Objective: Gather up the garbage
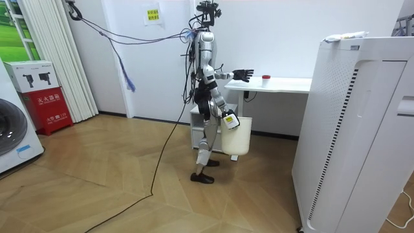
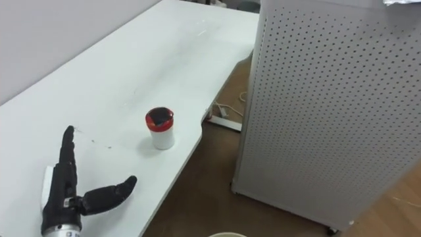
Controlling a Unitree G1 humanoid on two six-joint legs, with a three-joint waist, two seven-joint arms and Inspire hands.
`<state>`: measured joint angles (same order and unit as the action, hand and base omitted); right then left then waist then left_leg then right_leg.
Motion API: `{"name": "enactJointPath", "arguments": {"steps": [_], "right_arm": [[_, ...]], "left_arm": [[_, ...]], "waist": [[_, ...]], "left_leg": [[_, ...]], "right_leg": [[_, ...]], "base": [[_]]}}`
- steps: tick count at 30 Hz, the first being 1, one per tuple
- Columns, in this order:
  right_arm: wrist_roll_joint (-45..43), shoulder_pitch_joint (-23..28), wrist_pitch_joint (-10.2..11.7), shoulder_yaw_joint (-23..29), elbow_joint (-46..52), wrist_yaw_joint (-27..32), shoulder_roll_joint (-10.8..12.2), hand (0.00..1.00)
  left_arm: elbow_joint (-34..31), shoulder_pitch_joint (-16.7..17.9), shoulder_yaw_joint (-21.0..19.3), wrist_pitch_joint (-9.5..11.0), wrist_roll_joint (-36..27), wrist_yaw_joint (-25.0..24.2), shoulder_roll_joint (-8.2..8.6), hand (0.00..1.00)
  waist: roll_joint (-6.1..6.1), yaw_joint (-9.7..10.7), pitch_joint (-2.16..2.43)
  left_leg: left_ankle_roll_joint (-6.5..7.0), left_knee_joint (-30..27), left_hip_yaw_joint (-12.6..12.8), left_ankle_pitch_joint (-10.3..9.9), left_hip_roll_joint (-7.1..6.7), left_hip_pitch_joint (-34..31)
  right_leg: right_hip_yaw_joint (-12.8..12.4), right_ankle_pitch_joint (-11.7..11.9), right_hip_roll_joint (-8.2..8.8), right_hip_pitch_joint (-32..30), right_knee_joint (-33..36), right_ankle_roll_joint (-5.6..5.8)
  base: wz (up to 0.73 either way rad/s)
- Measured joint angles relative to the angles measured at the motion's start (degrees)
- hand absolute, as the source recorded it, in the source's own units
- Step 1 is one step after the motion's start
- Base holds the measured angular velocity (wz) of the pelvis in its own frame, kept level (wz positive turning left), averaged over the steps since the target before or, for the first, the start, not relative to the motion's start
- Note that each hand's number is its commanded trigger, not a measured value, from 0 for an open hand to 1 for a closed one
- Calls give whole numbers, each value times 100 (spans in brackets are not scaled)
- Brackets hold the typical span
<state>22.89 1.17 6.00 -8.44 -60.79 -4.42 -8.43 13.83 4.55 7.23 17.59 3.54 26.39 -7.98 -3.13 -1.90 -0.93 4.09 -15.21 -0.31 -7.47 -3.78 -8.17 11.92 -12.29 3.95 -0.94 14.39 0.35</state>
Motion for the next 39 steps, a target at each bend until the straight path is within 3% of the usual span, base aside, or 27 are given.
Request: {"name": "enactJointPath", "arguments": {"steps": [9, 12, 17, 23, 28, 32, 35, 39], "right_arm": [[-330, 33, -10, -29, 27, -55, 4, 100], [-326, 77, -69, -39, 27, -52, 0, 100], [-326, 91, -246, -42, 27, -72, 1, 100], [-378, 163, -323, -37, 30, -46, -10, 100], [-523, 189, -369, -42, 45, 11, -16, 100], [-514, 191, -373, -46, 45, 10, -9, 100], [-513, 209, -484, -123, 45, 8, -17, 100], [-520, 229, -566, -165, 91, 3, -19, 100]], "left_arm": [[605, -232, 60, -138, -466, -282, 80, 0], [689, -263, 91, -180, -648, -281, 80, 0], [882, -370, 72, -264, -785, -199, 75, 0], [892, -436, 17, -403, -788, -27, 83, 0], [1239, -886, 38, -442, -1271, 119, 91, 0], [1327, -1058, 25, -451, -1647, 219, 82, 0], [1513, -1279, -37, -462, -1881, 261, 55, 0], [1838, -1701, -176, -614, -1988, 334, 31, 0]], "waist": [[-54, 178, -1], [30, 236, 24], [185, 320, 19], [197, 372, 25], [235, 385, 49], [260, 450, 56], [264, 458, 59], [272, 463, 64]], "left_leg": [[-39, 82, 7, -41, 36, 245], [-40, 70, 13, -63, 43, 266], [-31, 70, 120, -69, 79, 270], [-44, 86, 225, -64, 121, 270], [-40, 79, 296, -62, 124, 279], [-37, 96, 305, -65, 123, 271], [-40, 159, 343, -64, 139, 284], [-45, 153, 431, -62, 164, 272]], "right_leg": [[63, 43, -33, 288, -188, -26], [62, 62, -54, 318, -189, -22], [-43, 93, -78, 295, -171, -21], [-164, 108, -108, 195, -183, -41], [-211, 132, -108, 193, -264, -29], [-232, 136, -110, 190, -264, -26], [-271, 144, -121, 180, -261, -38], [-325, 152, -129, 102, -257, -46]], "base": [[1], [0], [-9], [-9], [-7], [0], [-6], [-11]]}}
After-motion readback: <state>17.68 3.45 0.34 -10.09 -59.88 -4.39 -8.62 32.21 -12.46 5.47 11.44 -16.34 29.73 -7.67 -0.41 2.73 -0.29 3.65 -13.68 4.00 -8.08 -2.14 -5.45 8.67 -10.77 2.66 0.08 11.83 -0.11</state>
